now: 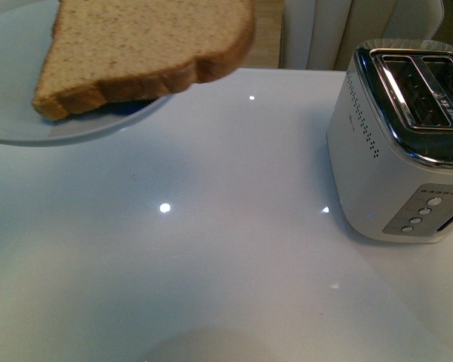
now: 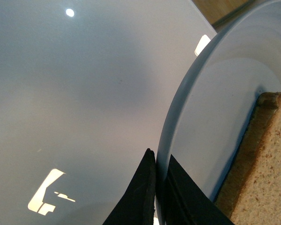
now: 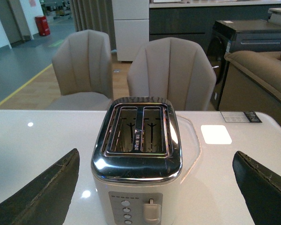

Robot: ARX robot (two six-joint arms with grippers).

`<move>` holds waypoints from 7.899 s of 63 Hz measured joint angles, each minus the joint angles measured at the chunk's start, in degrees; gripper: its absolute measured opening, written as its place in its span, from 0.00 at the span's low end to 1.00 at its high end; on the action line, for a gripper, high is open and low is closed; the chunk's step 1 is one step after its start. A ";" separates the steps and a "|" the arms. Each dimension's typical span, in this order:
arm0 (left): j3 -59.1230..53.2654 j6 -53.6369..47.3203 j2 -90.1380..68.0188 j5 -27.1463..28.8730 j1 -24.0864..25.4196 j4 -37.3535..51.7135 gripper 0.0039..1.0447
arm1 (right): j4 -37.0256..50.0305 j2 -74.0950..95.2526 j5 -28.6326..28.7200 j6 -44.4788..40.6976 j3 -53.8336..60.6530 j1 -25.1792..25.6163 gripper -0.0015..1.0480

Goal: Left arm holds plate, right arm toasts bread

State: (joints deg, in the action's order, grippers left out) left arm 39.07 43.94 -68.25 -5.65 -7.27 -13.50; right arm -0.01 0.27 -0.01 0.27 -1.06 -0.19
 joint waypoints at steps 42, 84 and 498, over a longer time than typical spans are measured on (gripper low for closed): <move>7.34 13.84 -14.73 6.97 -24.48 5.68 0.02 | 0.00 0.00 0.00 0.00 0.00 0.00 0.92; 8.15 14.21 -15.69 7.37 -25.27 5.62 0.02 | -5.73 30.86 -7.06 23.34 -12.57 -1.81 0.92; 7.58 12.31 -17.22 6.08 -25.62 5.46 0.02 | 14.71 14.45 0.00 -0.09 0.00 0.00 0.02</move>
State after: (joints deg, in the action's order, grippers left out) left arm 46.65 56.25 -85.47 0.43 -32.88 -8.03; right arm 14.70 14.72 -0.01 0.19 -1.06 -0.19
